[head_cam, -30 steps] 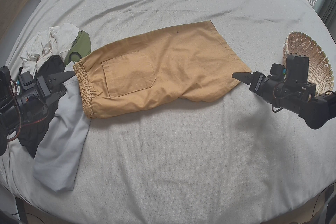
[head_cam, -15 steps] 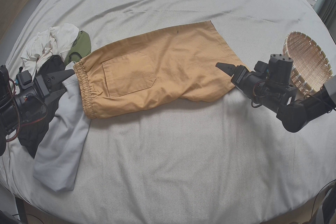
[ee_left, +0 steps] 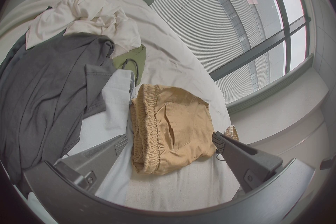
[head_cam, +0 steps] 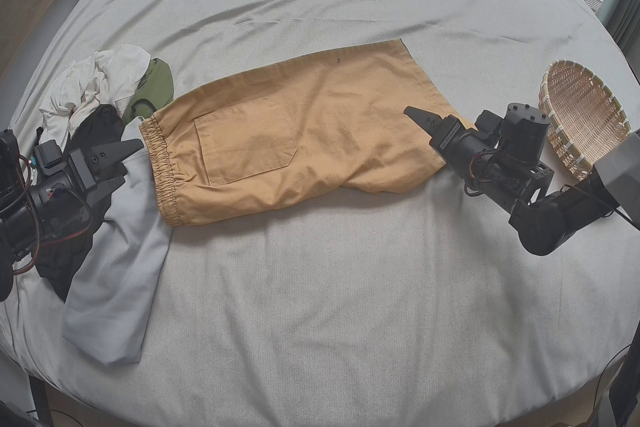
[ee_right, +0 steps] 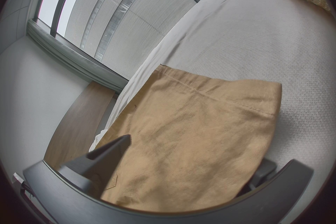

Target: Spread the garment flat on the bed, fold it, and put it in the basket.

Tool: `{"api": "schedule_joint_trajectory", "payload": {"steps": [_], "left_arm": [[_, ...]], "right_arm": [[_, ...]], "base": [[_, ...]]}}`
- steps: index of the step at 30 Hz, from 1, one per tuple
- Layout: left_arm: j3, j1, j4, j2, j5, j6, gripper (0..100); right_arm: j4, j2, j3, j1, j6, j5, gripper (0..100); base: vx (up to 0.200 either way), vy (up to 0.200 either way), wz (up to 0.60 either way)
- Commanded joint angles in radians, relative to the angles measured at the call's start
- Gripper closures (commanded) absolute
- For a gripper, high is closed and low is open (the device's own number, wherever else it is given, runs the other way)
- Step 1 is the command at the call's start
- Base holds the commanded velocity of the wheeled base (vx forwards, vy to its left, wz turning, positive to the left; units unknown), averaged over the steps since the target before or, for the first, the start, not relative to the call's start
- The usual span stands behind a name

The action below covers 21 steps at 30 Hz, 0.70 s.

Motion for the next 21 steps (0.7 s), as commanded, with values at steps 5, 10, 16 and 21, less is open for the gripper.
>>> {"api": "schedule_joint_trajectory", "payload": {"steps": [5,10,16,21], "left_arm": [[0.064,-0.029,-0.003,0.049,0.001,0.005,0],[0.087,-0.078,-0.004,0.051,0.001,0.005,0],[0.1,-0.124,-0.004,0.051,0.004,0.005,0],[0.118,-0.159,-0.015,0.075,0.004,0.01,0]], "right_arm": [[-0.024,-0.065,0.038,-0.007,0.009,-0.004,100],[-0.015,-0.156,0.107,-0.029,-0.01,-0.005,100],[-0.015,-0.223,0.204,-0.06,-0.077,-0.005,100],[0.044,-0.346,0.307,-0.076,-0.1,-0.007,100]], "base": [[0.0,0.0,0.0],[0.0,0.0,0.0],[0.0,0.0,0.0],[0.0,0.0,0.0]]}}
